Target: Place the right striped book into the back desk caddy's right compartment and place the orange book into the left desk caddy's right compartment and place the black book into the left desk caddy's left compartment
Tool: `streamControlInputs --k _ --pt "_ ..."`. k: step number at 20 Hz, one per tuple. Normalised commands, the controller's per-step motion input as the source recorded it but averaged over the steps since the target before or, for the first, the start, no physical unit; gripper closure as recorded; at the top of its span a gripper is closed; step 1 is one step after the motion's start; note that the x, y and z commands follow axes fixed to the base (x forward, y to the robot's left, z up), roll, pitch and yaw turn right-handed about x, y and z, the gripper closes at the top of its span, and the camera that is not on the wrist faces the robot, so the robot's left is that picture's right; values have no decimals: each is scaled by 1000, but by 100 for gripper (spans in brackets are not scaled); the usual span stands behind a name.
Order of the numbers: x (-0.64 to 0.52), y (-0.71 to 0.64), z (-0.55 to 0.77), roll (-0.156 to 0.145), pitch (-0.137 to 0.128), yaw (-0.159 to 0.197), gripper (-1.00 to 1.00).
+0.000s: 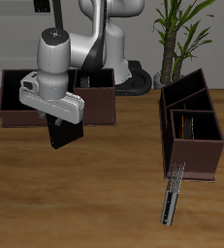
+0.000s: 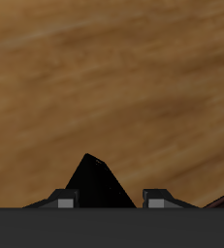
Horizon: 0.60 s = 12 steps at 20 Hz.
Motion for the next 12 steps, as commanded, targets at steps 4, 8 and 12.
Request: streamControlInputs --k 4,8,12 --pt "-128 458 622 12 -57 -27 100" --pt "-390 996 1083 67 -100 -2 100" --pt "-321 721 729 43 -70 -4 100"
